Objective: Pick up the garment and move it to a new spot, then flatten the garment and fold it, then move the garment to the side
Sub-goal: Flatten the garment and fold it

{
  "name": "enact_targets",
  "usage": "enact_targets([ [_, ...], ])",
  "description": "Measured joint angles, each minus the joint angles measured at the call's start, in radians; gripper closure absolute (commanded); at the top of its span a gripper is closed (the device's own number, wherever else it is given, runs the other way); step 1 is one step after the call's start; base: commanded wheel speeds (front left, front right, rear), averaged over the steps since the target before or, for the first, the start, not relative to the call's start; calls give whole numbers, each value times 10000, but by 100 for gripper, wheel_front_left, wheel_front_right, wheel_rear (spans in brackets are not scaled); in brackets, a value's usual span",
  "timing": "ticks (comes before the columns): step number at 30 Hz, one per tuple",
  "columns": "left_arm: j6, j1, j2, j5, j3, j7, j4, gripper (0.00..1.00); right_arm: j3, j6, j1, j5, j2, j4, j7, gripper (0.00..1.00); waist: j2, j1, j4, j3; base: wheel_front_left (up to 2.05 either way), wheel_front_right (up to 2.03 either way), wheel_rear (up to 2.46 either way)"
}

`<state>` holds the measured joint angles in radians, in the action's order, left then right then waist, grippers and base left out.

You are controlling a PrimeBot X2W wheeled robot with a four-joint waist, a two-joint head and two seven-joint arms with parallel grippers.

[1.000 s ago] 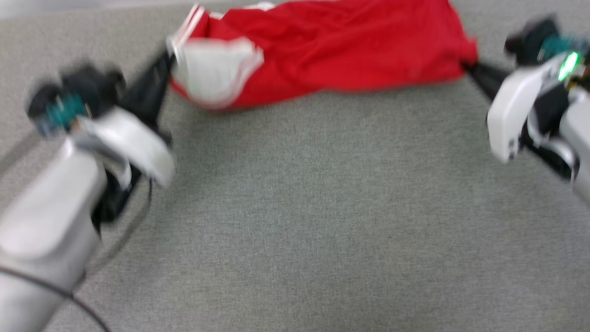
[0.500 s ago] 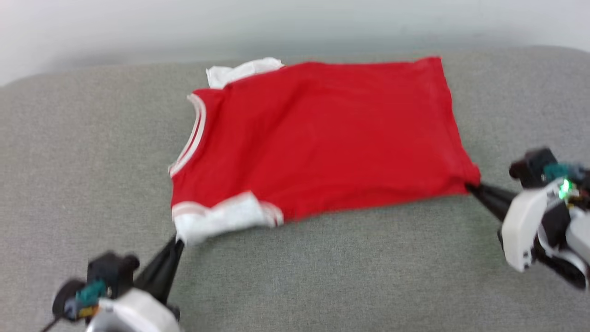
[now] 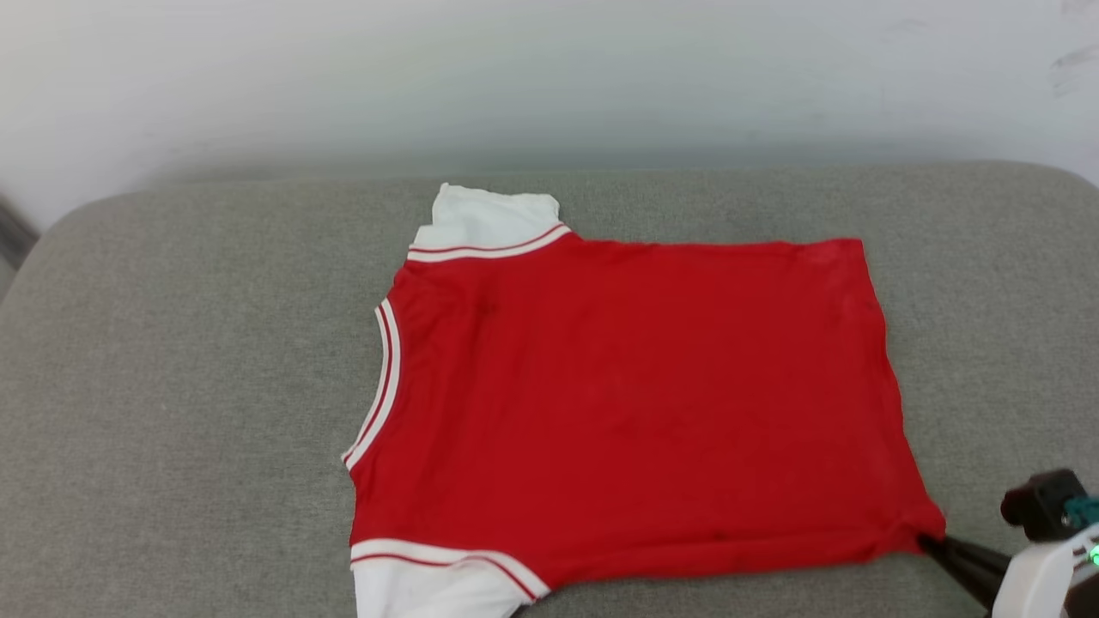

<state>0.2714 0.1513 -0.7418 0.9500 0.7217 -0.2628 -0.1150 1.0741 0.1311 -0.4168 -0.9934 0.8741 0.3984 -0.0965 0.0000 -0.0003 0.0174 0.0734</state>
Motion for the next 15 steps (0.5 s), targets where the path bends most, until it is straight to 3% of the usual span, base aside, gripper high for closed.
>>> enact_targets([
  [8, -176, 808, -113, 468, 90, 102, 123, 100, -951, 0, 1661, 165, 217, -932, 504, 100, 0, 0, -29, -217, 0, 0, 0],
  [15, -318, -15, -63, -378, -244, 44, 219, 100, -2347, -2, 1974, 639, 23, -1538, 984, 100, 0, 2, -68, -30, 0, 0, 0],
])
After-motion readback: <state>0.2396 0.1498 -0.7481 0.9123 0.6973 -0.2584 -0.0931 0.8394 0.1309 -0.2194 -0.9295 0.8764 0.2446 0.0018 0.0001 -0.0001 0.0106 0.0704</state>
